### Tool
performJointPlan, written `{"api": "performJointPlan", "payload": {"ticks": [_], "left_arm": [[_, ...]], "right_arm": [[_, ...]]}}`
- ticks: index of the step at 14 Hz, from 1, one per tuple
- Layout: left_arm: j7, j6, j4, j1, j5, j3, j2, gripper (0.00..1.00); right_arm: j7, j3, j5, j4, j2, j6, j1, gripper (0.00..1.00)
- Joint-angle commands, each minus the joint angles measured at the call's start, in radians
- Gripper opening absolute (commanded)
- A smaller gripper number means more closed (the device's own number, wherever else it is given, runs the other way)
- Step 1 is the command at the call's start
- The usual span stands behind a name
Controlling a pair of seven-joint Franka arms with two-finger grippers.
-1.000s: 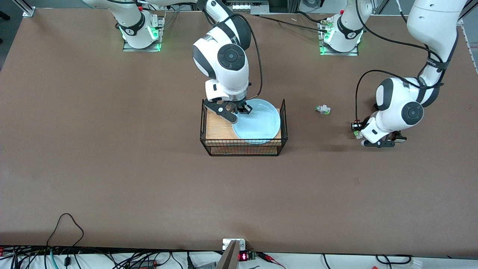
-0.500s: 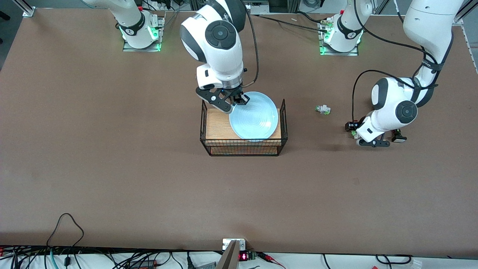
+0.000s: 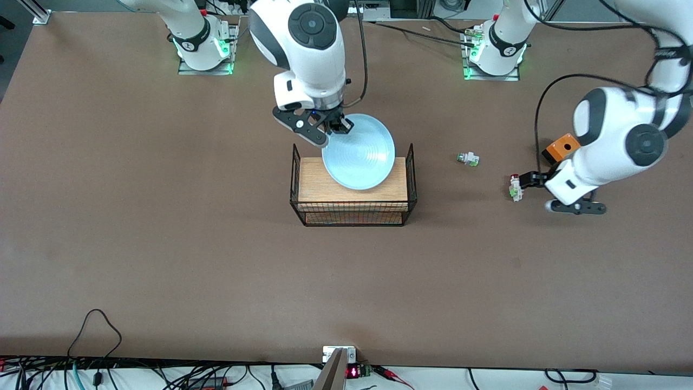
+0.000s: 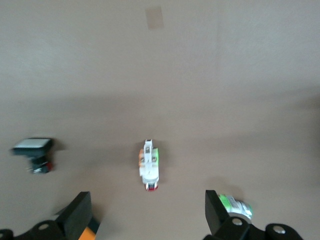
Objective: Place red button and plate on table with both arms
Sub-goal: 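Lift the blue plate out of the basket with the right gripper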
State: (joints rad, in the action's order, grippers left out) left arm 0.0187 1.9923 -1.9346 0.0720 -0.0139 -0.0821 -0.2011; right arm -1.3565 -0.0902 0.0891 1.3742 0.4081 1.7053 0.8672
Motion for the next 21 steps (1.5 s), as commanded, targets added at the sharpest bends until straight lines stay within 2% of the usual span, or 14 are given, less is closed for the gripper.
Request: {"api": "performJointPlan", "payload": {"ticks": [1,4,6,10,13,18,21], "left_arm": [[0.01,-0.203,0.222,-0.003,0.006,0.007,-0.017,1.0],[0.01,-0.334,0.38,0.006,0.006,0.008,-0.02,1.0],[0.015,-0.4,0.459,0.003,0.006,0.045,-0.023,1.0],[0.003,-0.4,0.46,-0.06,0.006,0.051,-0.023,1.0],[-0.048,-0.406,0.464,-0.058,0.012,0.038,-0.017,1.0],[-0.057,-0.431,0.464,-0.058,0.008,0.033,-0.014,1.0],[-0.045,-0.428,0.465,-0.052,0.02,0.036,-0.017,1.0]], "right_arm": [[-0.009,0.004,0.015,0.009,-0.047,-0.076,0.004,0.0],[0.01,0.0,0.015,0.008,-0.116,-0.151,-0.01,0.0],[0.055,-0.009,0.014,0.006,-0.178,-0.212,-0.017,0.0],[0.282,-0.039,0.009,0.008,-0.3,-0.406,-0.121,0.0],[0.529,-0.088,0.009,0.006,-0.356,-0.487,-0.255,0.0],[0.926,-0.222,0.012,0.008,-0.353,-0.489,-0.407,0.0],[1.152,-0.256,0.015,0.014,-0.315,-0.451,-0.531,0.0]]}}
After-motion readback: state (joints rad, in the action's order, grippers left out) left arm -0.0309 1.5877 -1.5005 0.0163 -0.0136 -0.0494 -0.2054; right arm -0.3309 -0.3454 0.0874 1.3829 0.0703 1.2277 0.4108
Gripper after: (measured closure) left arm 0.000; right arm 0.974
